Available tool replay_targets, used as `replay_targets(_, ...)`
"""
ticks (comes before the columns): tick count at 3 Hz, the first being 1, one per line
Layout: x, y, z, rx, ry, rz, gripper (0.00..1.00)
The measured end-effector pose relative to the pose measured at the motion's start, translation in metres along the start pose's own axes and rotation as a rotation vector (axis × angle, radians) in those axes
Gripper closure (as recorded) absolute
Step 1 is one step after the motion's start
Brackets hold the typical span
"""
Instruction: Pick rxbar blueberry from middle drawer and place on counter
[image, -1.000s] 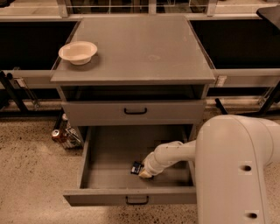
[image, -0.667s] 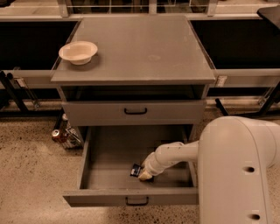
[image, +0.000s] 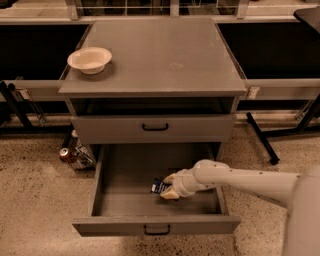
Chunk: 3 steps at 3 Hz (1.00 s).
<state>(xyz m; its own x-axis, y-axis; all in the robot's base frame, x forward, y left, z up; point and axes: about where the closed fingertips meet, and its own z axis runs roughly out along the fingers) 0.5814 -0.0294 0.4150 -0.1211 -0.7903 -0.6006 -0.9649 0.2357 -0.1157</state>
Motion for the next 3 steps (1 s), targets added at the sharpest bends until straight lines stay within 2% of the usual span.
replay_targets(1, -0.016, -0.005, -0.037, 0.007, -0.101, -0.042, 1.0)
replay_targets(2, -0.024, -0.005, -0.058, -0.017, -0.186, -0.061, 1.0)
replay_targets(3, -0.025, -0.002, -0.058, -0.03, -0.187, -0.073, 1.0)
